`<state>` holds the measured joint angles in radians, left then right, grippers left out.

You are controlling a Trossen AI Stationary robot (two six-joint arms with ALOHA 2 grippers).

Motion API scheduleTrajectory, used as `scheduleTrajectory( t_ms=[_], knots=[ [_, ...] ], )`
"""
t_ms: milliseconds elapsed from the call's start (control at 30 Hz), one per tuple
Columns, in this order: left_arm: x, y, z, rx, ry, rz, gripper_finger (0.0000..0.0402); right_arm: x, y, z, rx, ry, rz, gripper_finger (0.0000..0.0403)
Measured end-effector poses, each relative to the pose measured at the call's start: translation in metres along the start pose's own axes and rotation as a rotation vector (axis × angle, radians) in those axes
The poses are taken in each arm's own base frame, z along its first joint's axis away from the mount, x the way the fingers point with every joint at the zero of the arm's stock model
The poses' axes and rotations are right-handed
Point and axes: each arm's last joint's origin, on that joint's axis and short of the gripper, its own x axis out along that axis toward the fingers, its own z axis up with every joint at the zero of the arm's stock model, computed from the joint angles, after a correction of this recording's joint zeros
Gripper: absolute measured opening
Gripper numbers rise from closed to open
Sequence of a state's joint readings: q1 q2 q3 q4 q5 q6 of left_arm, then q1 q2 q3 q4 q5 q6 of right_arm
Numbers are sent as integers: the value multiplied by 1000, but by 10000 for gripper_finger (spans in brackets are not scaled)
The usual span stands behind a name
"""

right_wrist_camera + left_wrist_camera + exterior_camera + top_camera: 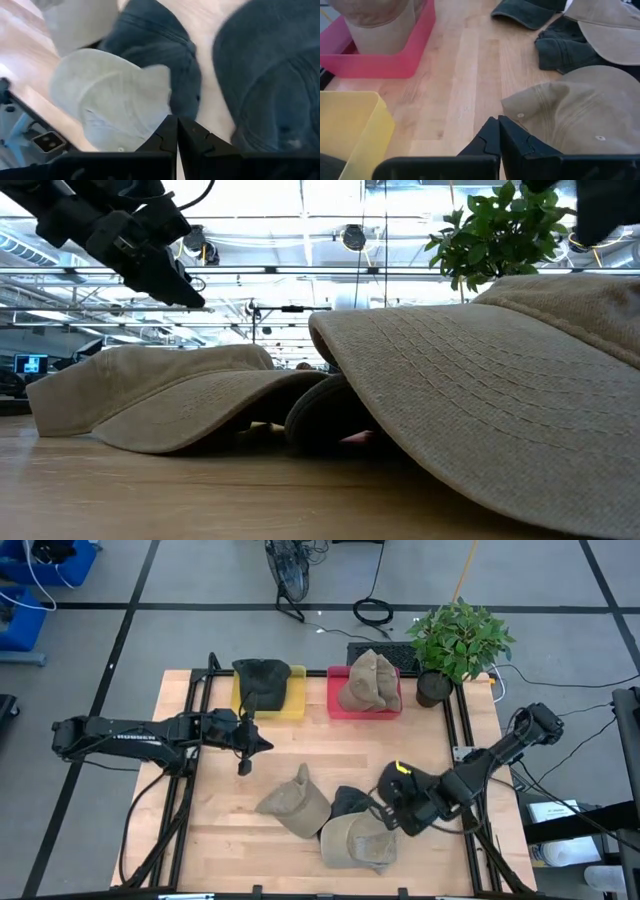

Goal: Pick & Place hat
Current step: Put the brown cap into the red bin

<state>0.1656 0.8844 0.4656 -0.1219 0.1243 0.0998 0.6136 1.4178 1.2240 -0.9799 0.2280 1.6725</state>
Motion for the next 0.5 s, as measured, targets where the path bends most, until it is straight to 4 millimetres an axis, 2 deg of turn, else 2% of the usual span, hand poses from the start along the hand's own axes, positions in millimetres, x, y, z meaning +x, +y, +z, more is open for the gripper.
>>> scheduleTrajectory(
  t_ms=[100,233,300,500],
  knots=[
    [0,1,0,-5,-1,-15,9,9,-4,-10,49,19,11,2],
    [0,0,0,-4,-1,-31,5,25,-14,-18,29,63,-5,24],
    [0,0,0,-4,-1,-32,4,35,-19,-19,29,66,-4,41],
    [0,0,-1,-8,4,-32,6,56,-20,-27,-67,153,137,111]
  ],
)
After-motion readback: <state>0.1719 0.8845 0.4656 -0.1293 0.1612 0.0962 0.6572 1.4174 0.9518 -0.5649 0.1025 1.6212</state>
